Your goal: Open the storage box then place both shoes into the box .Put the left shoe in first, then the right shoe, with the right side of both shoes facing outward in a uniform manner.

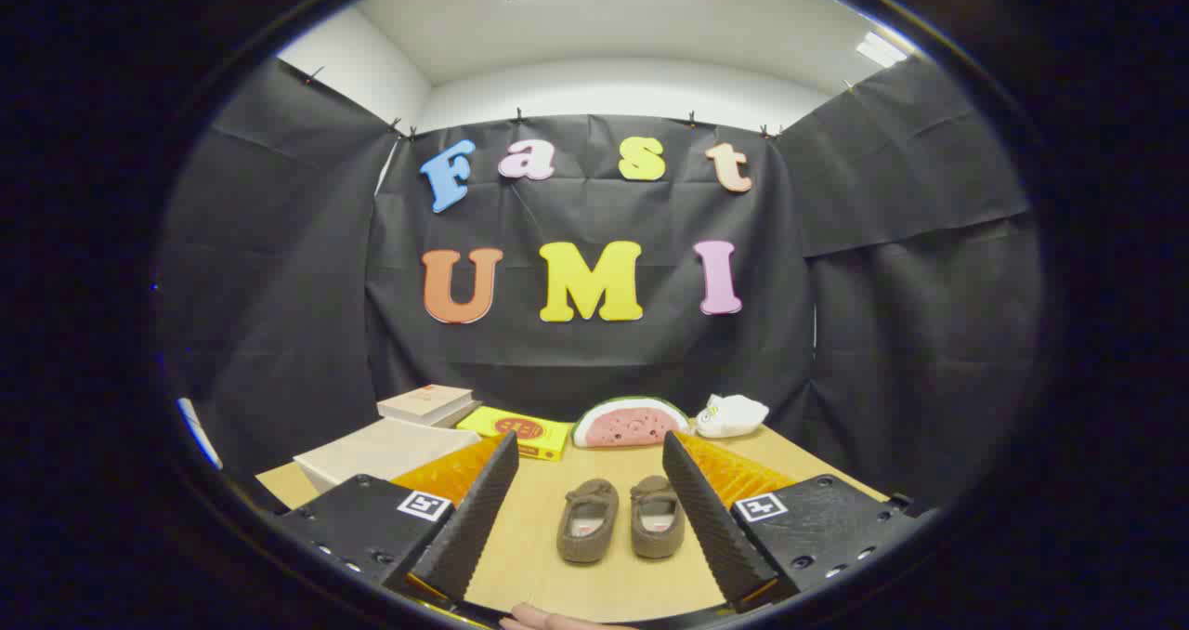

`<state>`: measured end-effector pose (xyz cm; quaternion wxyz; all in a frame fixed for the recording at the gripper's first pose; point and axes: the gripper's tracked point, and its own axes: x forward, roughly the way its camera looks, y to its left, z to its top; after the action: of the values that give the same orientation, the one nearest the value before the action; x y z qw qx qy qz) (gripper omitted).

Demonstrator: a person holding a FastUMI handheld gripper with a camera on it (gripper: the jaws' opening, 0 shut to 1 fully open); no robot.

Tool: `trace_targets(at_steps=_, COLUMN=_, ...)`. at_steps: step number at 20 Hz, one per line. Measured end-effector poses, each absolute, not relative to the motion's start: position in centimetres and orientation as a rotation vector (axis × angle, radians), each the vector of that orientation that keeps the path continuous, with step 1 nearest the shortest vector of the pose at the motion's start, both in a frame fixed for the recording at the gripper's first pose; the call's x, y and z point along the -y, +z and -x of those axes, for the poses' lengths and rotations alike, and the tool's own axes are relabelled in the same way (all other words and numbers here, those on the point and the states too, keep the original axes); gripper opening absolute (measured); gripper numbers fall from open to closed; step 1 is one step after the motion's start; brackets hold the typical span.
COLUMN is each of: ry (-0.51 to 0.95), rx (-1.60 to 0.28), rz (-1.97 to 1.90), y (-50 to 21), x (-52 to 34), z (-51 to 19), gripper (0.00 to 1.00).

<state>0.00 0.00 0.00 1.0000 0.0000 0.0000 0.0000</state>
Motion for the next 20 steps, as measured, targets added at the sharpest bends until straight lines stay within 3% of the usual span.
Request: trace_targets(at_steps=20, ry=-0.011, rx=-0.055, rz=0.035, y=-1.9, x=0.9, z=-2.6, gripper=0.95)
